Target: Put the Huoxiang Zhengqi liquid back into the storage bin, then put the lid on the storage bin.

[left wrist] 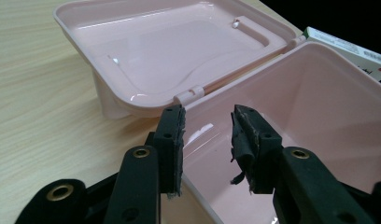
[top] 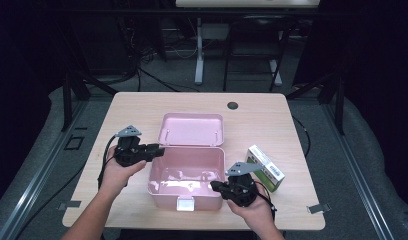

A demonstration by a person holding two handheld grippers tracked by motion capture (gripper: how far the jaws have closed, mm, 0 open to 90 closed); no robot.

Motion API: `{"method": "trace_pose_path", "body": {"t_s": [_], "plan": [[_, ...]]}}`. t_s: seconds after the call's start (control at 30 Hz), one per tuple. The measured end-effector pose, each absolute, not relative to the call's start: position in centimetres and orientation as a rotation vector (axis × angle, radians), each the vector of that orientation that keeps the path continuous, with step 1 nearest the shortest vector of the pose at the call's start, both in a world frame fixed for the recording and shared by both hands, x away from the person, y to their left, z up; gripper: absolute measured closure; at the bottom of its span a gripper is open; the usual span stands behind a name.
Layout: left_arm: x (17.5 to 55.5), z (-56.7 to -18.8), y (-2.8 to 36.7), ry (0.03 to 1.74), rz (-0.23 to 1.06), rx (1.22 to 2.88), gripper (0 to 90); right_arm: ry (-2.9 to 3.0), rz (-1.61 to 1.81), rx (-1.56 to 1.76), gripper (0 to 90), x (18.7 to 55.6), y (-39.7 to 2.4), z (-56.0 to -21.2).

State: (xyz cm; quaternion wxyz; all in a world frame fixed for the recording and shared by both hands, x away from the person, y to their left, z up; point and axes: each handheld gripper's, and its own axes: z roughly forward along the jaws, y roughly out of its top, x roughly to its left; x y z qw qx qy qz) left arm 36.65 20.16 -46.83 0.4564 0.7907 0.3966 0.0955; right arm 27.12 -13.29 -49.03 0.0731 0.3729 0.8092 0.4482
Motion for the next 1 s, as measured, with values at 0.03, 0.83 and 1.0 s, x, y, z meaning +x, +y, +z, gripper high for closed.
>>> {"method": "trace_pose_path", "body": {"t_s": [0.03, 0.83, 1.0], "plan": [[36.5, -46.8, 20.2, 0.976, 0.254, 1.953, 63.5, 2.429, 1.349, 1.121, 89.3, 27.1, -13.3, -49.0], [37.0, -46.9, 22.0, 1.021, 0.239, 1.970, 57.2, 2.421, 1.315, 1.107, 64.8, 26.8, -12.8, -47.5], [37.1, -47.1, 22.1, 1.022, 0.237, 1.981, 56.7, 2.389, 1.310, 1.113, 59.6, 27.1, -13.8, -46.2]]}}
